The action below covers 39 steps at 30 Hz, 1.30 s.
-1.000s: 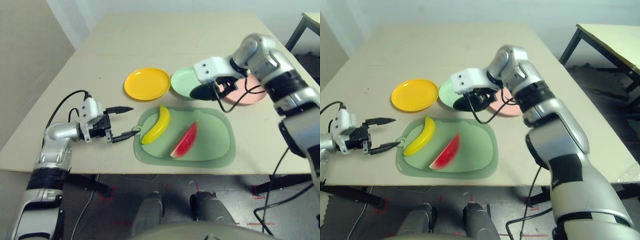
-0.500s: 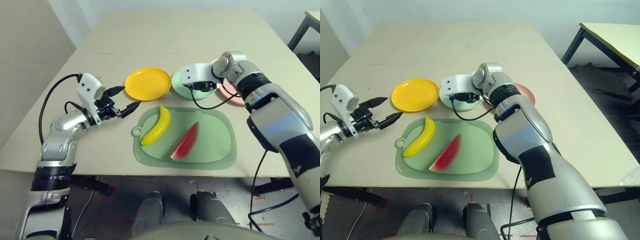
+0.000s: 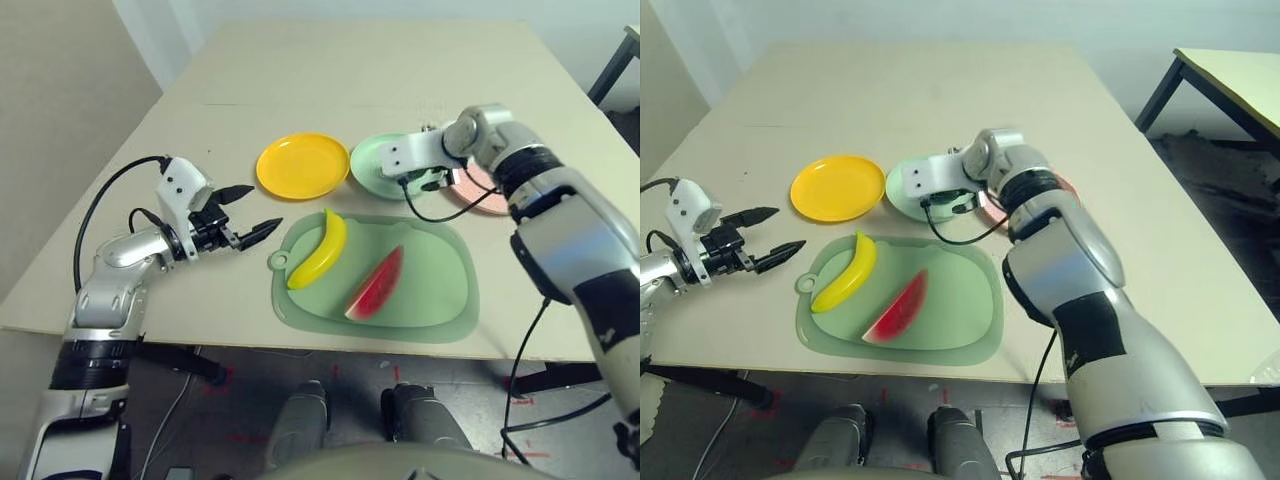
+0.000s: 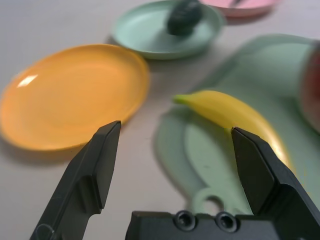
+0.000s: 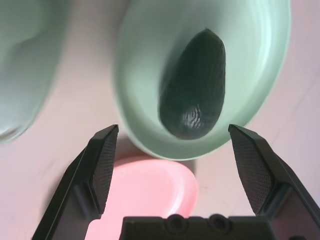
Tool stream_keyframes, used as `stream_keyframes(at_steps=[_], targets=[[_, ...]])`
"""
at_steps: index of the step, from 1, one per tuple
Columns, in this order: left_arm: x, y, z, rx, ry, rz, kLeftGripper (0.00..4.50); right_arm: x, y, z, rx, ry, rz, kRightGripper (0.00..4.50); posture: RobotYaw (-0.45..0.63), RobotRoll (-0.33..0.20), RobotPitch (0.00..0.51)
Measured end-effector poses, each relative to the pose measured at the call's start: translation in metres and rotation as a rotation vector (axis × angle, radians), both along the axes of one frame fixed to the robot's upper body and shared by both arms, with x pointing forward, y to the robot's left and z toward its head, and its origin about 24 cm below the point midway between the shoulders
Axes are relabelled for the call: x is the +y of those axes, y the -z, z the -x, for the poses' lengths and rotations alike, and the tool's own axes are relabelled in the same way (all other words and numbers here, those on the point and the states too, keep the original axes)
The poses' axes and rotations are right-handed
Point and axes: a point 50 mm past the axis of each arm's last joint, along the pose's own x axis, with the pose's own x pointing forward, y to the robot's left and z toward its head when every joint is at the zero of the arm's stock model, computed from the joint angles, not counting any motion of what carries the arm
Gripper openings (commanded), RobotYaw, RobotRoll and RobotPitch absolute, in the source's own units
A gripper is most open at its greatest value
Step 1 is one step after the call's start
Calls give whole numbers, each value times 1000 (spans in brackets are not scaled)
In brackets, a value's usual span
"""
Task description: Place the fruits into color-matched plates.
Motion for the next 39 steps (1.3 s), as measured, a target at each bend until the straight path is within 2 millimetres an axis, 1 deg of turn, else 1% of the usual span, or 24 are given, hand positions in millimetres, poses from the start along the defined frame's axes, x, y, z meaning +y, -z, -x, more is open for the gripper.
stream_keyframes(at_steps=[2,4,5,7,9,11,13,15,17,23,27,31,35,39], targets=[[3,3,3,14,61,-6,4500,-1,-8,9,64,-68,7,4444,26,0,99],[7,4,8,29,142,-5,4500,-2,-16,22,109,-130,0,4444,17,0,101],[9,4,11,33,187,-4,4500,-4,-21,31,114,-156,-4,4444,14,0,103],[12,2,14,34,239,-11,4500,-1,-29,48,114,-204,2,4444,12,0,106],[14,2,15,36,275,-14,4500,11,-35,67,118,-274,-5,4444,11,0,108],[14,2,14,33,291,-17,4500,30,-35,86,145,-358,-20,4444,18,0,110],[14,-2,12,17,299,-21,4500,43,-30,98,186,-397,-43,4444,22,0,112],[13,-4,11,3,303,-26,4500,54,-24,106,221,-420,-64,4444,27,0,113],[12,-4,10,-6,298,-25,4500,60,-15,110,247,-428,-73,4444,28,0,113],[11,-4,8,-18,280,-20,4500,67,12,123,321,-435,-55,4444,34,0,120],[10,-4,8,-17,285,-33,4500,74,25,122,317,-450,-15,4444,39,0,123],[8,-6,8,-31,288,-41,4500,79,35,114,323,-430,2,4444,45,0,126],[7,-7,9,-41,289,-46,4500,82,44,109,335,-416,11,4444,52,0,130],[6,-6,10,-42,289,-48,4500,85,55,109,364,-407,17,4444,58,0,136]])
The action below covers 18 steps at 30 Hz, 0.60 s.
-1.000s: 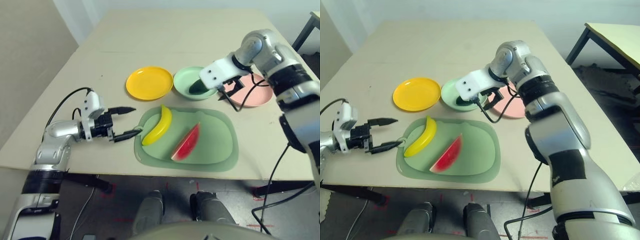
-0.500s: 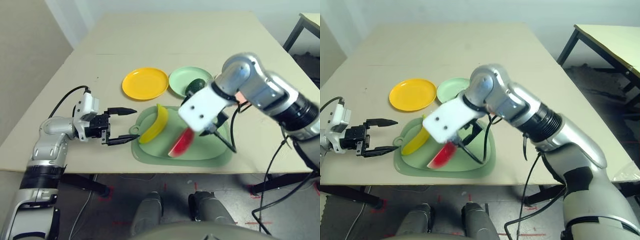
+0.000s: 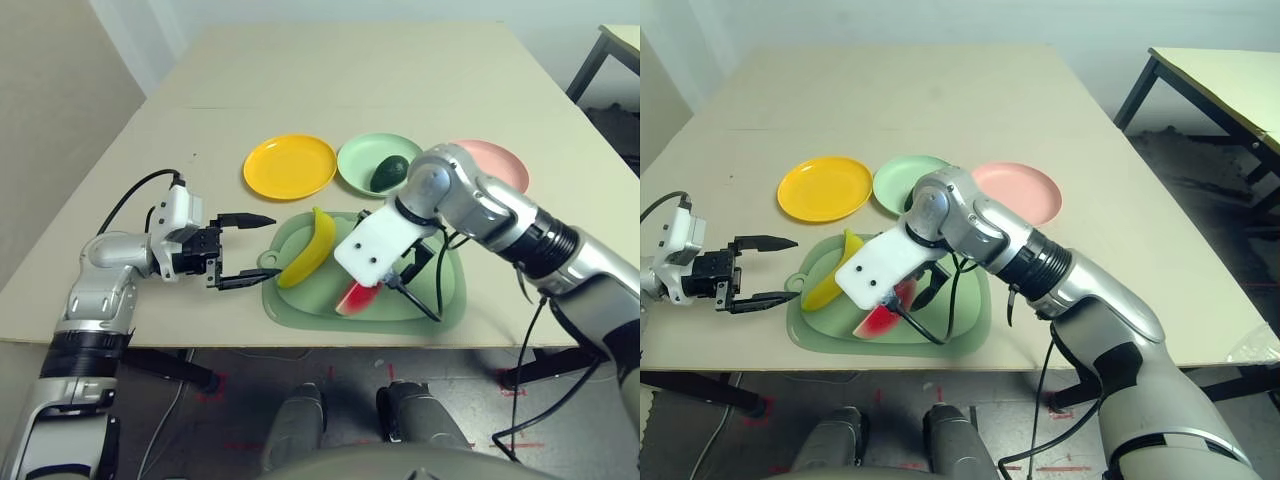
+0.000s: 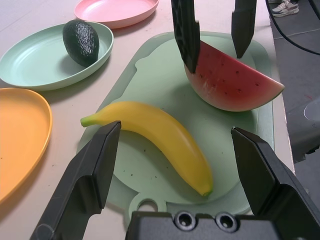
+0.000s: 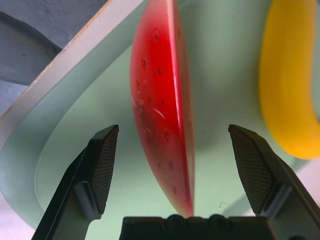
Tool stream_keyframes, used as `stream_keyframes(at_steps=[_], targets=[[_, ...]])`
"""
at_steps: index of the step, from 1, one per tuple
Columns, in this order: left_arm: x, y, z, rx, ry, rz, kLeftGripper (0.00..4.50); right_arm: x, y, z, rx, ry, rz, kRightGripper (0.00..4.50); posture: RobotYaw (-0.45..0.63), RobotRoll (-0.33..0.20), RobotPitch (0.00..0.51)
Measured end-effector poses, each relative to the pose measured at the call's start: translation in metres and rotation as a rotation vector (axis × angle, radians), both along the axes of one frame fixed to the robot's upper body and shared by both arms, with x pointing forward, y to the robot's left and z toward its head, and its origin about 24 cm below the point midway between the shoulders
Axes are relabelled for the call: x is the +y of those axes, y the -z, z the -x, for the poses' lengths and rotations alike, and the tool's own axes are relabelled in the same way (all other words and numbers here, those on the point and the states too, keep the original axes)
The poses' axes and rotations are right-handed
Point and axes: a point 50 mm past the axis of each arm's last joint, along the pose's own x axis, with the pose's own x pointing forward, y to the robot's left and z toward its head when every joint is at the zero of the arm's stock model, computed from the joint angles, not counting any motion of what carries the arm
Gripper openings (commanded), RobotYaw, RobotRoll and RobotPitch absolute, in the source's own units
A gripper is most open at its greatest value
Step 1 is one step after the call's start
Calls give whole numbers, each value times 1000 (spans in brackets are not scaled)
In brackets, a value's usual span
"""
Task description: Place the fruits into color-matched plates.
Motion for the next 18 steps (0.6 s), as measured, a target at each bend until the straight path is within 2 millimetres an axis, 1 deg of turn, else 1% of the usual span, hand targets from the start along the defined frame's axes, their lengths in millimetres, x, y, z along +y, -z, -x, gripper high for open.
stream_keyframes(at_steps=[4,13,16,18], targets=[[1,0,0,-3,-14,2,4500,-1,14,4,48,9,23,4444,57,0,139],[1,2,1,1,-25,2,4500,2,31,10,97,17,28,4444,57,0,141],[-1,-1,1,-12,-19,0,4500,3,36,10,101,20,29,3850,57,0,141],[-1,-1,1,-15,-19,1,4500,3,37,10,107,15,28,3106,53,0,142]])
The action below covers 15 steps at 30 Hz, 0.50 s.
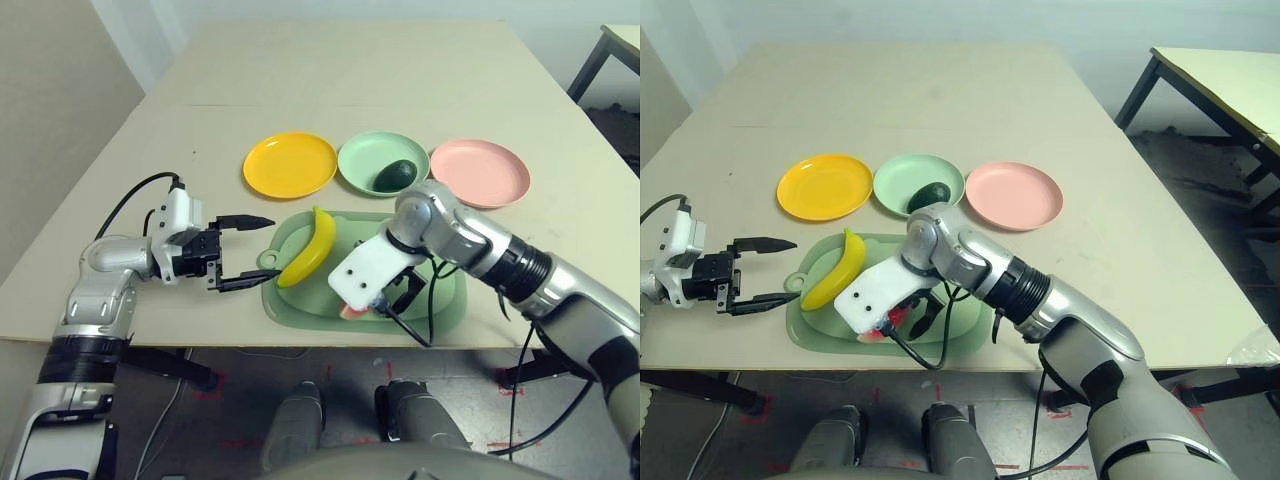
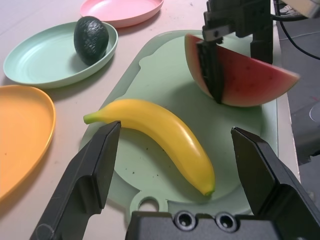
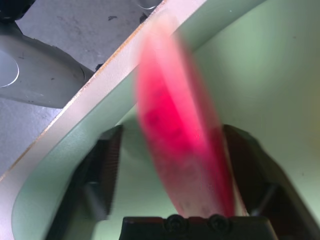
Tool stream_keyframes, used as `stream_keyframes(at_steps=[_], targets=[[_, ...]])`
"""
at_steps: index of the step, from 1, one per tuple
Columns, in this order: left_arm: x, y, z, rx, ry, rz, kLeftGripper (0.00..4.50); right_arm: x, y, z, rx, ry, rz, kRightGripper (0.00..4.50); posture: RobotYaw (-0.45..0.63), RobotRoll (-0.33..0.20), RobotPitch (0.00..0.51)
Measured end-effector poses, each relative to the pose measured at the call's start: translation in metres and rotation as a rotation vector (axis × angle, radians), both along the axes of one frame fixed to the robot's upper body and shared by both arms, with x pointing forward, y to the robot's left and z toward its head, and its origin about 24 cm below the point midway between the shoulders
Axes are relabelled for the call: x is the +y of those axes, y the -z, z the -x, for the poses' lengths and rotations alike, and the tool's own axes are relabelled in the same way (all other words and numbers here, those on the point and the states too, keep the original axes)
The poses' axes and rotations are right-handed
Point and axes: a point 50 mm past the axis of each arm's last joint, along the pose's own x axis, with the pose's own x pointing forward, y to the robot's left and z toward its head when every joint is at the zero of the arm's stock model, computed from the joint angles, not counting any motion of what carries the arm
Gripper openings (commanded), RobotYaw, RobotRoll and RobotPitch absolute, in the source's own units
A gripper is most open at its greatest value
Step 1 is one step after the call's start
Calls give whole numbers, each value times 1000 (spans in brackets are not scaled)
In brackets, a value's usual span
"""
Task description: Place the fruits into color-matched plates.
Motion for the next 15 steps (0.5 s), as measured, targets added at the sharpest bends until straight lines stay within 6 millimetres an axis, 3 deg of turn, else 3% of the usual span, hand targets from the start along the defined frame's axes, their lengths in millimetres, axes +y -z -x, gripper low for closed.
stream_keyframes(at_steps=[3,12,15], targets=[[-1,0,1,-1,5,-1,4500,1,1,0,1,-7,-6,2394,55,0,139],[-1,2,2,5,4,0,4500,-11,-6,-10,-28,16,13,2243,49,0,121],[-2,2,0,-7,-28,70,4500,-22,-27,-25,-82,71,20,2239,45,0,113]])
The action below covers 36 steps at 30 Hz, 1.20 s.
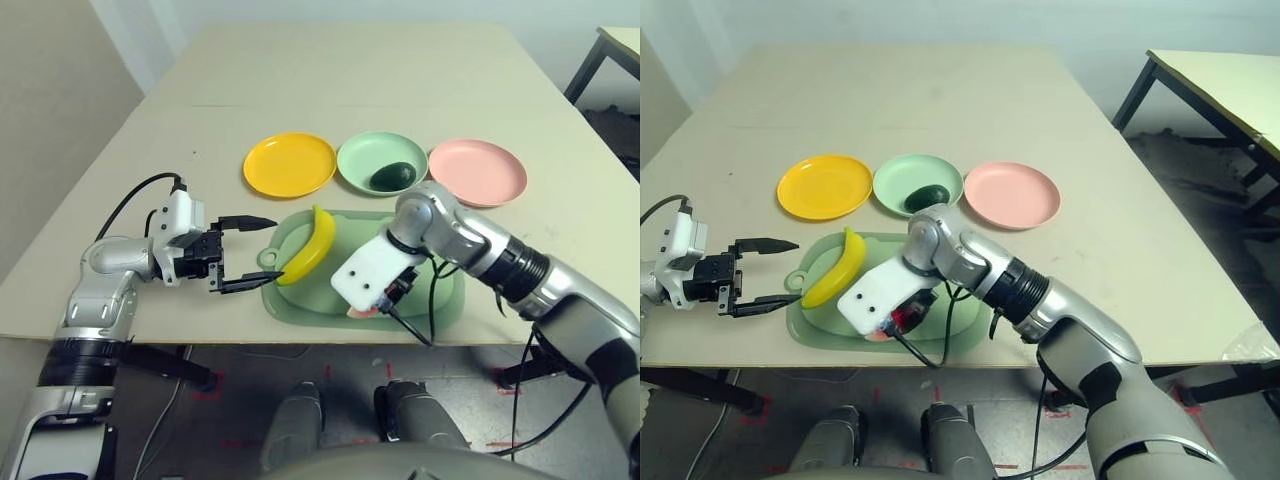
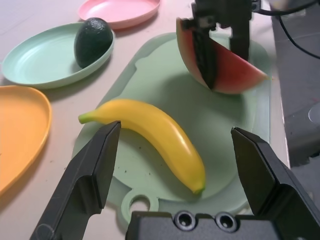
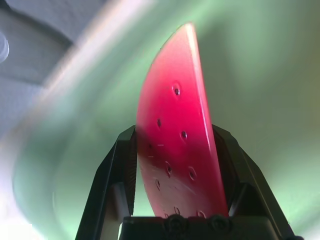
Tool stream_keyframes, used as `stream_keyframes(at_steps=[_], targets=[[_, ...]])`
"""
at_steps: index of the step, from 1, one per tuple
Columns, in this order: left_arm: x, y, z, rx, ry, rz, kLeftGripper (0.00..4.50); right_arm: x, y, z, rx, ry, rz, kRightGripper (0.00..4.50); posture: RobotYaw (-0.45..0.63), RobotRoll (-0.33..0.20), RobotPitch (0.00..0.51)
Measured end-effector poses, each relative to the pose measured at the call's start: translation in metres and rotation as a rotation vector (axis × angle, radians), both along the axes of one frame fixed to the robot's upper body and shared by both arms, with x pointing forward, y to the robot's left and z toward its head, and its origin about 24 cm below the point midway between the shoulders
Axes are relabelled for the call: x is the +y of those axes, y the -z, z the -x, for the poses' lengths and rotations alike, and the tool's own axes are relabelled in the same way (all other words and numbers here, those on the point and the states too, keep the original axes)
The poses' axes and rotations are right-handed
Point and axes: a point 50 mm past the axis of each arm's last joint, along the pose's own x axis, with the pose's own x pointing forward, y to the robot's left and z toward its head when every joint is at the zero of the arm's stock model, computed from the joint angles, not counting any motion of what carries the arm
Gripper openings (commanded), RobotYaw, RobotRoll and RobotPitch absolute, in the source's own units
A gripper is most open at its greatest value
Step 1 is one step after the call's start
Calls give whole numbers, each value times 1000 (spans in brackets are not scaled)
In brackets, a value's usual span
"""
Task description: Place the fruits into color-matched plates.
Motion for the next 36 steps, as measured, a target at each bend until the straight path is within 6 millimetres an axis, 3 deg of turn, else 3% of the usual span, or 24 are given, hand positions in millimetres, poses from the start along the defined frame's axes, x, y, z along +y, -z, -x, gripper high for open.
stream_keyframes(at_steps=[4,8,14,19,26,29,33,36], targets=[[2,-2,-3,-12,-38,45,4500,-5,-34,-15,-88,39,-47,2239,40,0,110],[1,-1,-4,-15,-54,60,4500,-18,-41,-32,-100,122,-52,2239,41,0,107],[-1,0,-10,-22,-142,102,4500,-59,-59,-85,-307,398,-67,2239,49,0,108],[0,-1,-15,-15,-261,106,4500,-92,-38,-103,-427,597,-60,2239,63,0,114],[-4,1,-8,-12,-281,81,4500,-125,-17,-107,-555,749,7,2239,73,0,123],[-3,5,-6,6,-285,75,4500,-135,-7,-106,-576,782,32,2239,71,0,127],[-4,4,-5,1,-281,73,4500,-141,-9,-107,-614,809,35,2239,63,0,130],[-5,4,-6,1,-279,71,4500,-143,-6,-107,-614,826,30,3192,55,0,131]])
